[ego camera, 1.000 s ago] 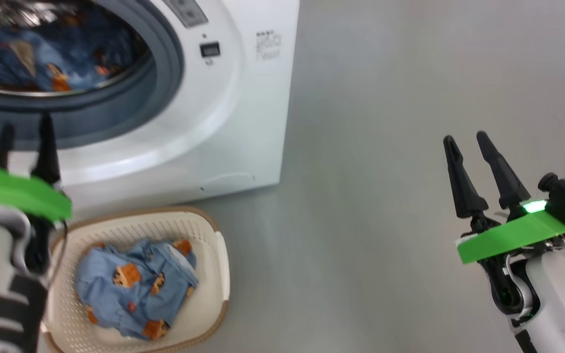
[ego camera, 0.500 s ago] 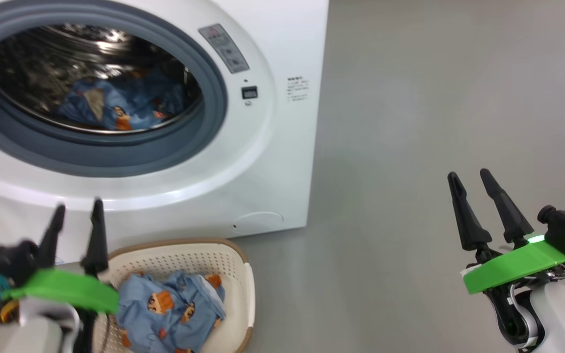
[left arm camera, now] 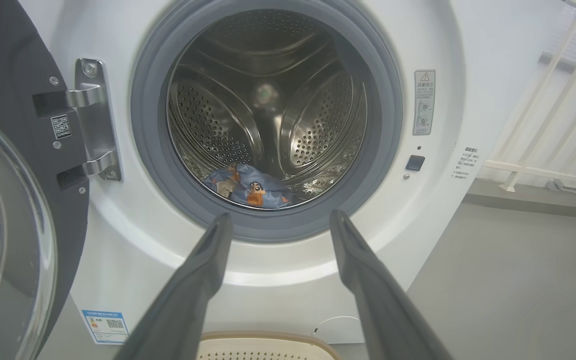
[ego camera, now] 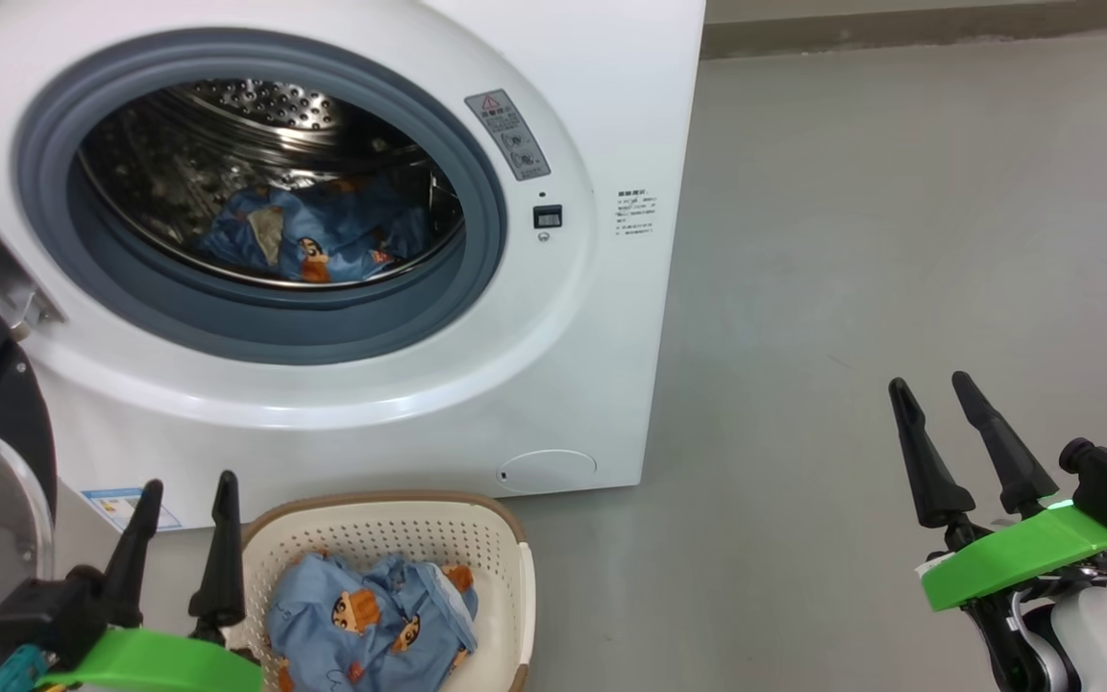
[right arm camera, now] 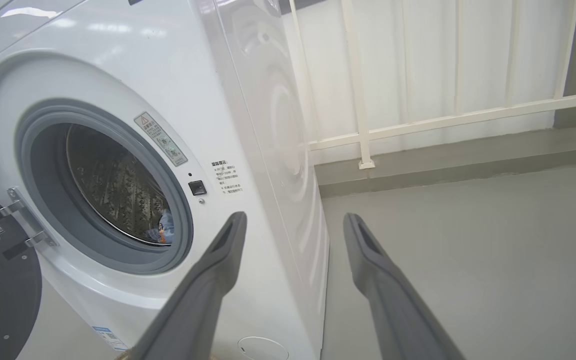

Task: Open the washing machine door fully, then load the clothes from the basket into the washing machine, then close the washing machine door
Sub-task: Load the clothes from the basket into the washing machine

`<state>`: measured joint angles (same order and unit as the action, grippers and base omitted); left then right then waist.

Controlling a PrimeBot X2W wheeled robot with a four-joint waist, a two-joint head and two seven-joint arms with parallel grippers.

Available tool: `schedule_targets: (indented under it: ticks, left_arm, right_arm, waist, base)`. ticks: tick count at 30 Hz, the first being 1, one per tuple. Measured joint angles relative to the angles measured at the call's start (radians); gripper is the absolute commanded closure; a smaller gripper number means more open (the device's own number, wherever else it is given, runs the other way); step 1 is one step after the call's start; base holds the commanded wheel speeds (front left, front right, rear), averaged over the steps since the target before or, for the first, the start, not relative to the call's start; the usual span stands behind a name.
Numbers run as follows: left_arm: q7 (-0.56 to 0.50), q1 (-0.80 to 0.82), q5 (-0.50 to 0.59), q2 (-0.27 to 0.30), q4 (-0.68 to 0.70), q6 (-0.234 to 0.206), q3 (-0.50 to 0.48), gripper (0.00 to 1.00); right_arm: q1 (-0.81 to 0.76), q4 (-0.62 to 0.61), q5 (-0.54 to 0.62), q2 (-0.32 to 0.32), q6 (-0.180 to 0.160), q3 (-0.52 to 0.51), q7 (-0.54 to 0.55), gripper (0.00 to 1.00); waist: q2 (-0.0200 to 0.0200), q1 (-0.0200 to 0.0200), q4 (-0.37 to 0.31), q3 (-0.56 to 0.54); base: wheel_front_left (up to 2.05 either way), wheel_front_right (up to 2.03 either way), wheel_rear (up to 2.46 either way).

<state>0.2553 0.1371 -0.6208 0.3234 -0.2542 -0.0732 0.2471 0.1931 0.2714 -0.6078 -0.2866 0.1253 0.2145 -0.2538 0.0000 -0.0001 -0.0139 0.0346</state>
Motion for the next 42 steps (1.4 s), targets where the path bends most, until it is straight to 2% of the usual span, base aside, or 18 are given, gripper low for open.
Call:
schedule_targets:
  ticks: [28,42]
  left_arm:
    - [0.000,-0.038,0.007,-0.032,0.036,-0.008,-0.021,0.00]
    - [-0.019,-0.034,0.007,-0.043,-0.015,-0.007,-0.002,0.00]
  right_arm:
    - [0.001,0.013,0.012,-0.016,0.000,0.012,0.000,0.00]
    - [0.004,0.026,0.012,-0.024,0.000,0.016,0.000,0.00]
  waist:
    - [0.0000,0.0000,-0.003,0.013]
    - [0.0000,0.0000,-0.014,0.050]
  base:
    - [0.00,0.00,0.00]
    - [0.00,0.00,0.00]
